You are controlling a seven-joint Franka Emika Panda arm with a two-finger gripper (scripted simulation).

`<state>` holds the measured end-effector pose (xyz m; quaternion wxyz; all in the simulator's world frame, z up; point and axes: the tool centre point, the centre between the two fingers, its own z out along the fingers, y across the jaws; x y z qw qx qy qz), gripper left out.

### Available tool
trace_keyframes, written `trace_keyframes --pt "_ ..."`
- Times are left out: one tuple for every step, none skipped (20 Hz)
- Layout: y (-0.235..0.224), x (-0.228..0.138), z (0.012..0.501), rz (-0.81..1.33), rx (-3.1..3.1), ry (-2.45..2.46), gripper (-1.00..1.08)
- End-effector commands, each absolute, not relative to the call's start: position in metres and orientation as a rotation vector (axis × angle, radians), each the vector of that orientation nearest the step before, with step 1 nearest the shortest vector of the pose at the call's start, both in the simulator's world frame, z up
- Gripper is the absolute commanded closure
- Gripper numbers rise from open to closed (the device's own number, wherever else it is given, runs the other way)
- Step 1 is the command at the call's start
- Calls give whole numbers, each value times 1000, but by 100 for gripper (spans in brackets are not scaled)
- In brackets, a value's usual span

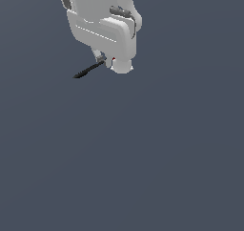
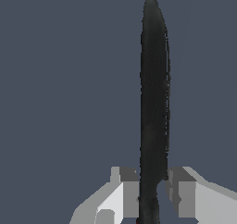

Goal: Pick up the object and move it to a goal position.

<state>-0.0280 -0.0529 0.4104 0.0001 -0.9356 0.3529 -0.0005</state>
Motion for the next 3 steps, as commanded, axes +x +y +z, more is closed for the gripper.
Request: trace_keyframes --pt "-53 -28 415 0 -2940 1109 108" --pt "-53 -28 416 0 -2940 1109 108" --pt "-53 -28 416 0 -2940 1109 108"
